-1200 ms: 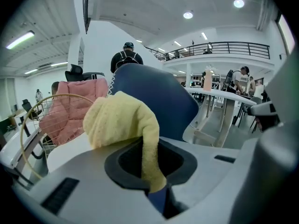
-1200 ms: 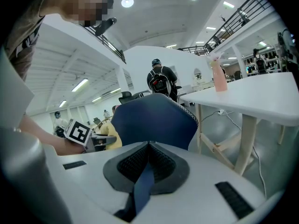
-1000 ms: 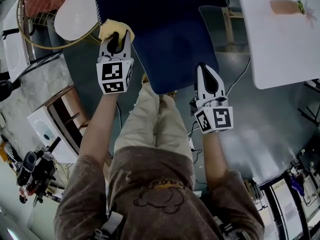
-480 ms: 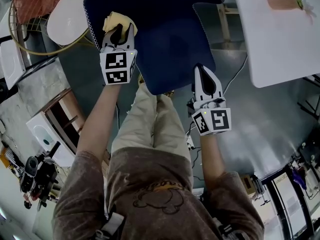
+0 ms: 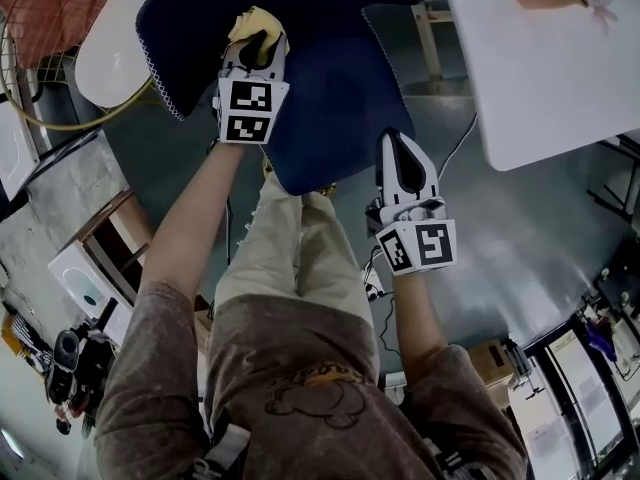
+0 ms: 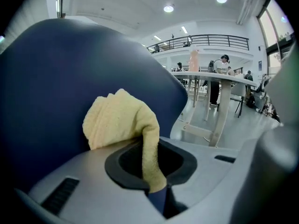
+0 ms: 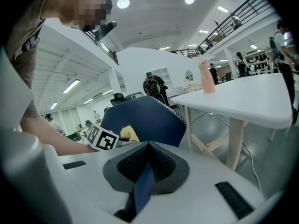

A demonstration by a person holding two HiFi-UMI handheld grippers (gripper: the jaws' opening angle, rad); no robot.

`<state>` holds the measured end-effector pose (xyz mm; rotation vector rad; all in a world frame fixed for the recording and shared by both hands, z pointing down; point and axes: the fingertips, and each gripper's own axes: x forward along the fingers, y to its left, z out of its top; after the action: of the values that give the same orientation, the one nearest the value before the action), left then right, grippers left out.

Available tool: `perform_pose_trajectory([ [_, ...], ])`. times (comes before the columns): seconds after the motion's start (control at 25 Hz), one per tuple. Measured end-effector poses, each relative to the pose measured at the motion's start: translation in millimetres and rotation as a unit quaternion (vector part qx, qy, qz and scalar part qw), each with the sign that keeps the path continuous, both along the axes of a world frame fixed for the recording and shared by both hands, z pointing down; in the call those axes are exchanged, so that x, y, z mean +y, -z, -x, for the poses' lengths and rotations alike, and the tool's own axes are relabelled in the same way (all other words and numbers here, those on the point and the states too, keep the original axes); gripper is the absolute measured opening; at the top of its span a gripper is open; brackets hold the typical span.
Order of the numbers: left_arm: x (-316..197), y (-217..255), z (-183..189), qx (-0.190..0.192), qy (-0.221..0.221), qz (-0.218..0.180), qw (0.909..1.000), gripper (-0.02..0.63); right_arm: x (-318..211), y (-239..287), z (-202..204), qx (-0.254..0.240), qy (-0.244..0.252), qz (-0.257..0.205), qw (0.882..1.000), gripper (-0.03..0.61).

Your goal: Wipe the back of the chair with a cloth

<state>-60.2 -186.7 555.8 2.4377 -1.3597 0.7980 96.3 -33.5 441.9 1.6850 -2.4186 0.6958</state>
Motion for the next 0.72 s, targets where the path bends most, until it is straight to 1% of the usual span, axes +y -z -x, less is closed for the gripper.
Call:
perform_pose_trajectory([
  [0.32,-23,-11,-65,0.019,-0.053,0.002,0.9984,0.054,8,-8,-18,0.004,-0.020,0.012,1.000,0.028],
  [0.48,-33,-14,-103,0.019,-0.096,-0.002,0.9952,0.054,11,-15,-26,0.004,-0.030,0.020,0.999,0.028],
  [0.72,-44,-17,-146,0.026,-0.137,0.000,0.9902,0.054,8,-16,-28,0.003,-0.038,0.020,0.999,0.028],
])
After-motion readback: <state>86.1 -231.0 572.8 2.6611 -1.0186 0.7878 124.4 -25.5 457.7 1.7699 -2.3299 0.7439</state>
